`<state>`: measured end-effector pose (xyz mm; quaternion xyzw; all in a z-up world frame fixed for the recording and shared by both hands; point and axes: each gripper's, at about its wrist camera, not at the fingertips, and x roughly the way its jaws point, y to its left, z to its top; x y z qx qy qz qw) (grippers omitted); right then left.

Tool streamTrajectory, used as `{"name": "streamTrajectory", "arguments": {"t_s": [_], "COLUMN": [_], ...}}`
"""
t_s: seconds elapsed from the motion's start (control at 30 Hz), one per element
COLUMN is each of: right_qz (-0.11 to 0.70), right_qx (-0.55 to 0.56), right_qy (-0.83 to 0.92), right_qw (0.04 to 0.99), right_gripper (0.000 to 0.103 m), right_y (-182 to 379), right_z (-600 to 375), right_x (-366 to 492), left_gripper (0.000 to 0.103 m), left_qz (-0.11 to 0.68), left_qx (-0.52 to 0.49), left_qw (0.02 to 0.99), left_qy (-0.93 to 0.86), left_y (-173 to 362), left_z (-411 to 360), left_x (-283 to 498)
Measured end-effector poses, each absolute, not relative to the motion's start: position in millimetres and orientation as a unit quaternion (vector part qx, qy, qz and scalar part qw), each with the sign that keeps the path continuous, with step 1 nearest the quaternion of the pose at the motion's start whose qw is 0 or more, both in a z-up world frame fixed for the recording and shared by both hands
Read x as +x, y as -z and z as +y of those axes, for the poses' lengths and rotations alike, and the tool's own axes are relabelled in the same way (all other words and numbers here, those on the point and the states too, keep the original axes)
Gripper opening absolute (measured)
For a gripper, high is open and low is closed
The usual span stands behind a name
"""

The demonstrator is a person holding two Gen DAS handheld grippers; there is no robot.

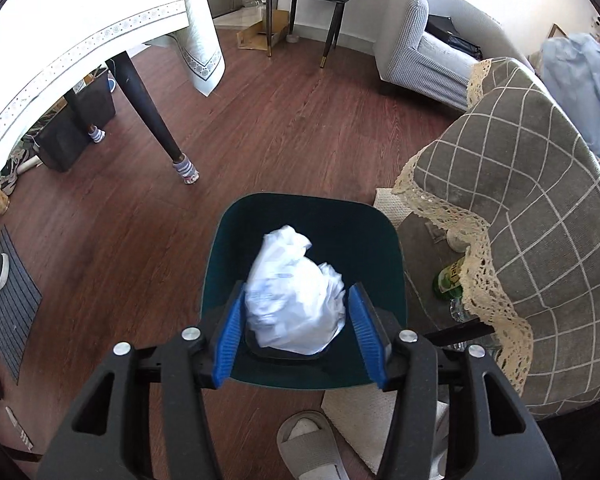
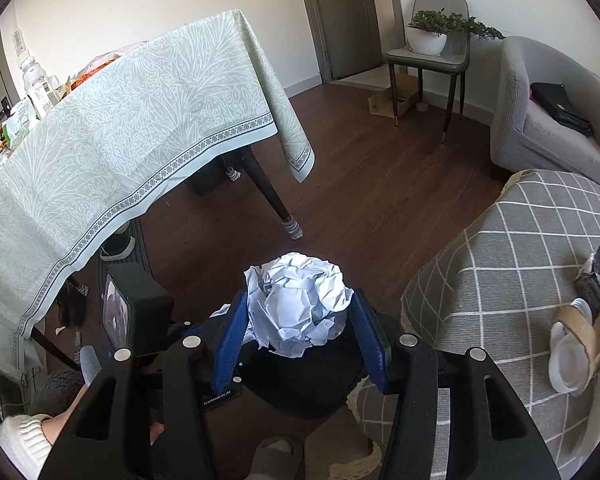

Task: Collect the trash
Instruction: 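Carry both paper balls over the green bin and open the left tool, then open the right tool to drop its paper ball into the bin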

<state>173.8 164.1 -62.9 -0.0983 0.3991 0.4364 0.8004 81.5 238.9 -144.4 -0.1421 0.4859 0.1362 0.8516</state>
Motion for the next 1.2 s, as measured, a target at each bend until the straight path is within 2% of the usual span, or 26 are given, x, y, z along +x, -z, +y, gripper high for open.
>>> {"name": "streamTrajectory", "arguments": {"t_s": [0.47, 0.73, 0.93, 1.2], "right_qz": [0.443, 0.483, 0.503, 0.520], "right_qx": [-0.123, -0.154, -0.180, -0.201], "right_qy": [-0.427, -0.410, -0.396, -0.382], "right_qw": [0.779, 0.758, 0.747, 0.737], "right_gripper": [0.053, 0.053, 0.054, 0.058], "right_y": [116, 164, 194, 222], "right_z": [225, 247, 258, 265], "right_x": [179, 180, 182, 184], "left_gripper": [0.065, 0.060, 0.048, 0.044], "left_qz": [0.436, 0.397, 0.374, 0.341], "left_qx": [-0.165, -0.152, -0.141, -0.139], "left_qw": [0.869, 0.889, 0.902, 0.917], "left_qy": [-0.167, -0.170, -0.164, -0.153], "left_y": [112, 81, 62, 35], "left_z": [273, 277, 276, 269], "left_x": [39, 15, 3, -8]}}
